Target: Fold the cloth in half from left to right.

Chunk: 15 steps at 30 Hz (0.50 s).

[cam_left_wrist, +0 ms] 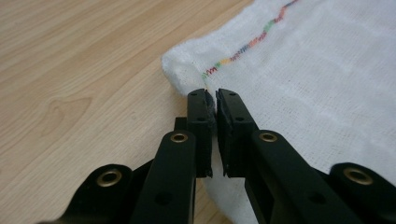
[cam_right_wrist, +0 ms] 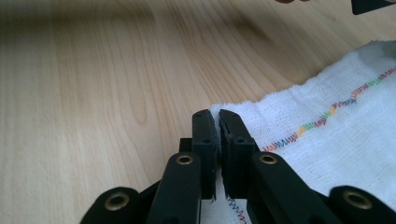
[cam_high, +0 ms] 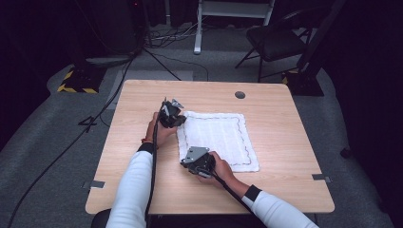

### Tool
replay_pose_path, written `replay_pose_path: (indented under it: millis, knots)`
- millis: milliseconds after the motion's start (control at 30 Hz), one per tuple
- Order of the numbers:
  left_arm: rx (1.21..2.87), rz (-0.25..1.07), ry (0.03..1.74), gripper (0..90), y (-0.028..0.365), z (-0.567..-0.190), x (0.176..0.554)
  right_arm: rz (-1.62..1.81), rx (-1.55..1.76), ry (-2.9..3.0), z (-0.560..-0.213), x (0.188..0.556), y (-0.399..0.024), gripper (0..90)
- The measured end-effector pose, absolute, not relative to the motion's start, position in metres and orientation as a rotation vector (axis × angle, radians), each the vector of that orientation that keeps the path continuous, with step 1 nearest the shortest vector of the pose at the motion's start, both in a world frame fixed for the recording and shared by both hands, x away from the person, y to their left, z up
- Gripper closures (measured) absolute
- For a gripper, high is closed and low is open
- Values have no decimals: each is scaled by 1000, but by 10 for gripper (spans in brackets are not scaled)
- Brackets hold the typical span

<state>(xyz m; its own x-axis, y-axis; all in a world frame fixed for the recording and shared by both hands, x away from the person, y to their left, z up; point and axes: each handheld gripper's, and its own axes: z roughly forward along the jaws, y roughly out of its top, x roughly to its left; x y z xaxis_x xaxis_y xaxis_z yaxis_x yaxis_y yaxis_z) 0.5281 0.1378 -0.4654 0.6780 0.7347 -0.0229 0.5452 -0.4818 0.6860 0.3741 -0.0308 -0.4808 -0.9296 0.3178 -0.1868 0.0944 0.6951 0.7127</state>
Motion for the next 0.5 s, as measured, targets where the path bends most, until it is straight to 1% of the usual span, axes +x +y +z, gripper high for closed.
replay_pose_path:
  millis: [133, 167, 233, 300, 500]
  knots:
    - [2189, 378, 976, 840, 144, -457, 523, 1091, 306, 2598, -474, 371, -25, 859]
    - [2188, 401, 958, 841, 148, -450, 518, 1097, 284, 2590, -470, 370, -22, 860]
    - [2178, 397, 962, 841, 150, -448, 515, 1105, 277, 2588, -469, 369, -20, 860]
    - [2178, 429, 960, 842, 155, -443, 511, 1119, 257, 2598, -464, 369, -18, 862]
    - [2165, 457, 954, 844, 156, -436, 510, 1162, 272, 2581, -453, 369, -25, 864]
